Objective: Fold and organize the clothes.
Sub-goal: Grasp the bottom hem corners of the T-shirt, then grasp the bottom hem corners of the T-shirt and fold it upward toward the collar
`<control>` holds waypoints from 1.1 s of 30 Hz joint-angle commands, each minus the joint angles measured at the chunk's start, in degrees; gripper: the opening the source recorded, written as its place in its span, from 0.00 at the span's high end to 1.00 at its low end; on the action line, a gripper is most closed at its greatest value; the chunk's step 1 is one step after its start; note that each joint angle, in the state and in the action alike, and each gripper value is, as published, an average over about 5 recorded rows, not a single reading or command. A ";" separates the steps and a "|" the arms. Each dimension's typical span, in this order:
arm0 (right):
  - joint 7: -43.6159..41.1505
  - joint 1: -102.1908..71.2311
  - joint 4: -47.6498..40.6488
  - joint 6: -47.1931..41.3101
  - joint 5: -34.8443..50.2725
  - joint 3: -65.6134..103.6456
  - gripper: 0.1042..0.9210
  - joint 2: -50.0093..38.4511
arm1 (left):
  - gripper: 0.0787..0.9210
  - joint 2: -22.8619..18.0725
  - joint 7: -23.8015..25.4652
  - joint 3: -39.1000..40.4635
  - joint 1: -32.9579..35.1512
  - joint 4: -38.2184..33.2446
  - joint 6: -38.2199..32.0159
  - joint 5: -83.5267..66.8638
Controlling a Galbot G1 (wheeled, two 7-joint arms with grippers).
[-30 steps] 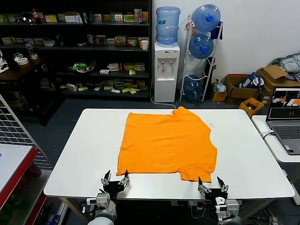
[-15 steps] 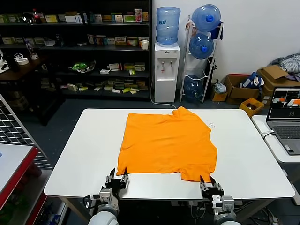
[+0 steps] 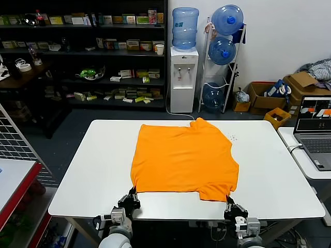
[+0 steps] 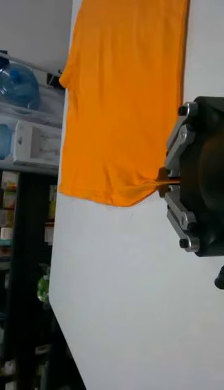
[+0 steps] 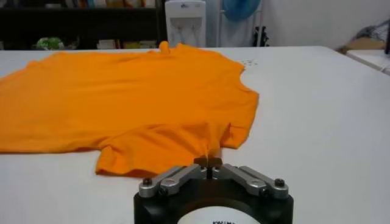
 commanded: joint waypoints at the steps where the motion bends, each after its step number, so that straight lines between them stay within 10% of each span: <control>1: 0.99 -11.08 10.48 1.21 2.32 0.88 0.97 -2.72 | 0.97 4.47 -2.05 0.00 5.70 -11.35 1.26 -4.47; 14: 2.90 -25.42 20.09 7.83 2.29 1.96 0.97 -3.95 | 0.97 11.88 -3.45 -1.95 17.18 -23.82 2.40 -8.45; 33: 7.81 12.44 6.82 -0.16 10.29 -0.99 0.97 -7.58 | 0.97 11.90 -4.29 2.11 -5.04 -9.33 4.21 -12.86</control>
